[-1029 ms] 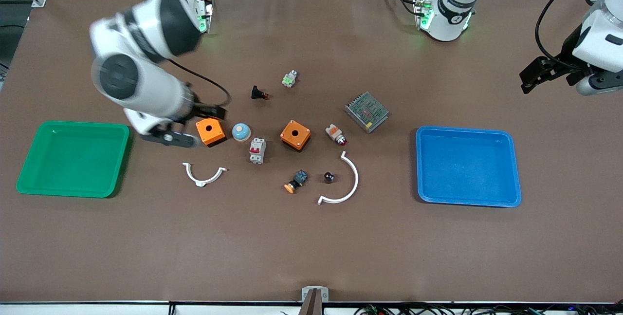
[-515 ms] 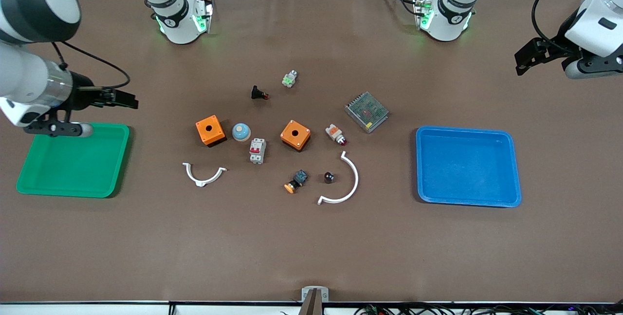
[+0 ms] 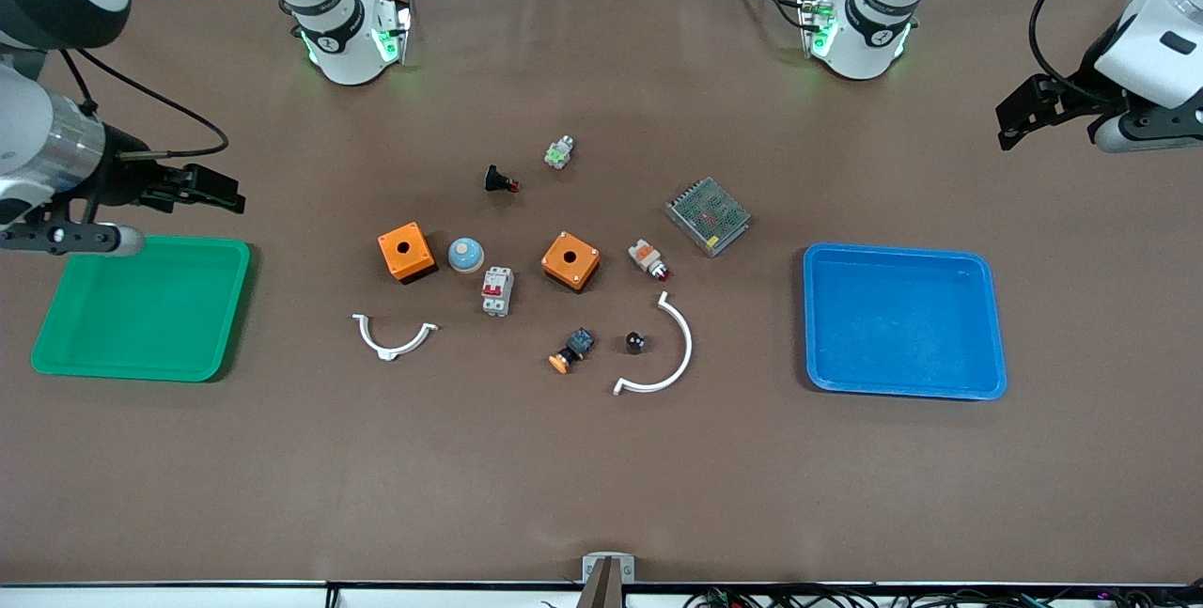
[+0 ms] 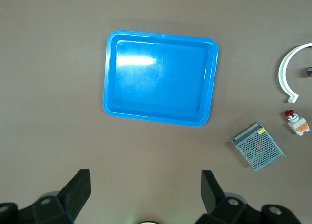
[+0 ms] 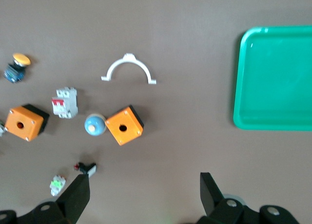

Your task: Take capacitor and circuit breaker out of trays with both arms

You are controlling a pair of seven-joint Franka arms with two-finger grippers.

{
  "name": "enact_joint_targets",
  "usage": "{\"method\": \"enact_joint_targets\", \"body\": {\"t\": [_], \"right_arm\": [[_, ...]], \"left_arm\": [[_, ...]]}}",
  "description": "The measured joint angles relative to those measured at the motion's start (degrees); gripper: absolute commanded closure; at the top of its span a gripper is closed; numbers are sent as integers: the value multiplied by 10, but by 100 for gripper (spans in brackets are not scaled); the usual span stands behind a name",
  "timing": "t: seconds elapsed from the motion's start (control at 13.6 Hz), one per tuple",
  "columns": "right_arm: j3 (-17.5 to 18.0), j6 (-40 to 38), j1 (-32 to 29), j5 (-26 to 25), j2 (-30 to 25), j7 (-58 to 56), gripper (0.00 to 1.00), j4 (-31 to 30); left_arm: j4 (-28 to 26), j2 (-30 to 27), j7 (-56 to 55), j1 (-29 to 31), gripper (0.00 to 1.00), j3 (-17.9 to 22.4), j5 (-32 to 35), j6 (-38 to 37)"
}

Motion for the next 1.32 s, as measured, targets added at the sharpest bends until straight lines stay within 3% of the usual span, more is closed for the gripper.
{"method": "enact_joint_targets", "body": {"t": [0.44, 1.32], "right_arm": [[-2, 5, -1, -3, 0, 0, 0, 60], [-5, 5, -3, -20, 2, 0, 0, 62]], "left_arm": [[0, 4, -30, 0, 0, -9, -24, 8], [9, 4, -31, 4, 0, -3, -26, 23]]}}
